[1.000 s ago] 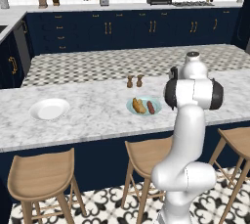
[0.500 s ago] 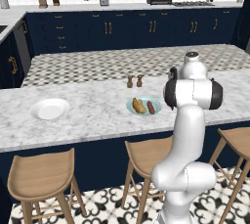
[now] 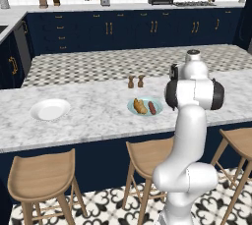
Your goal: Place one bun and one sausage from the bowl on each plate.
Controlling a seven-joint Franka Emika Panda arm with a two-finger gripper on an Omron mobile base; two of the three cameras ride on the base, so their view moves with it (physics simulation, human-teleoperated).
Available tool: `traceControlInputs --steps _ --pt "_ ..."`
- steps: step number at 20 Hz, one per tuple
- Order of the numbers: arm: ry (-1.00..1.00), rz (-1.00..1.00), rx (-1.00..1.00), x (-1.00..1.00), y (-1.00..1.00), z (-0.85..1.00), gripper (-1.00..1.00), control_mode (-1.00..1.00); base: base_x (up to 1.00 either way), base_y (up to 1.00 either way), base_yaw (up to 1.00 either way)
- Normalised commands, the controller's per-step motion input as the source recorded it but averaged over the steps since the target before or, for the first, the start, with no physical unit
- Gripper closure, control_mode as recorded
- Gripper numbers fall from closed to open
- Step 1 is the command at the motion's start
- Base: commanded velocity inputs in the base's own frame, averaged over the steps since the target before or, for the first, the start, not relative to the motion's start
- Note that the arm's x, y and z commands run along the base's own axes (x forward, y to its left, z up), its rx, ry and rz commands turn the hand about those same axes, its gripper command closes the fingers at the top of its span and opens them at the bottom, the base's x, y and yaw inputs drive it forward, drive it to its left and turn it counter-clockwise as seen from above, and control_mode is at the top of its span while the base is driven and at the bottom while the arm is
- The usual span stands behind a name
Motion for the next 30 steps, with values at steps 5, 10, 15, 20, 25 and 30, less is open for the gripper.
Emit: traceControlInputs --steps 5,10,15,20,25,30 --pt "-0.15 0.01 0.05 -0.08 0.35 0.72 1.0 -1.0 0.0 0.0 0.0" --pt "-0.14 0.1 0.03 -0.35 0.9 0.97 1.0 -1.0 0.0 0.0 0.0" --pt "0.0 0.14 0.01 -0.89 0.78 0.42 1.0 -1.0 0.0 0.0 0.0" --pt "0.01 0.11 0.05 -1.0 0.8 -0.01 1.0 -1.0 0.0 0.0 0.0" --pt "0.0 0.0 0.0 -0.27 0.15 0.0 1.0 -1.0 0.0 0.0 0.0" --pt "0.0 0.0 0.0 0.0 0.0 0.0 1.0 1.0 0.0 0.16 0.0"
